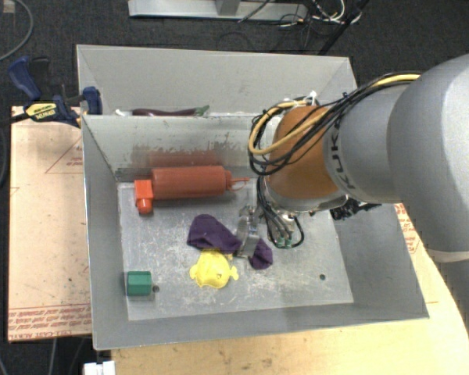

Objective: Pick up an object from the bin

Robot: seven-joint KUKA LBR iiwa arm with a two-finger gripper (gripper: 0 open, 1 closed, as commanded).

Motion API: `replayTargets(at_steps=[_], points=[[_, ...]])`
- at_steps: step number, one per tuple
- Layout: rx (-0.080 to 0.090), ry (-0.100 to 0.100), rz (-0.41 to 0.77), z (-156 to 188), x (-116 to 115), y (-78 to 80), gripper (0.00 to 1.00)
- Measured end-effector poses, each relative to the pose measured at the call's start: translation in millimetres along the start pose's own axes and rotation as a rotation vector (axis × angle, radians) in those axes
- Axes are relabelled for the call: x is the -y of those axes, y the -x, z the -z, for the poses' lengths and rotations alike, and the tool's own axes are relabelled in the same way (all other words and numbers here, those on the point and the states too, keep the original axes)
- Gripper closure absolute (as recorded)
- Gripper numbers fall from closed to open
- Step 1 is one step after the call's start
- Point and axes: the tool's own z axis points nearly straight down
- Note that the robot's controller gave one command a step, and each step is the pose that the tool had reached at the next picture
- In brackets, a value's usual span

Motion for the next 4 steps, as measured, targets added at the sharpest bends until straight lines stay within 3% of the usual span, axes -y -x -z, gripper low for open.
replayTargets(at_steps=[3, 4], points=[[-0.006, -0.001, 0.001, 8.6, 0.3, -1.7, 1.0], [-0.006, -0.001, 0.001, 28.3, 0.2, -1.8, 1.0]])
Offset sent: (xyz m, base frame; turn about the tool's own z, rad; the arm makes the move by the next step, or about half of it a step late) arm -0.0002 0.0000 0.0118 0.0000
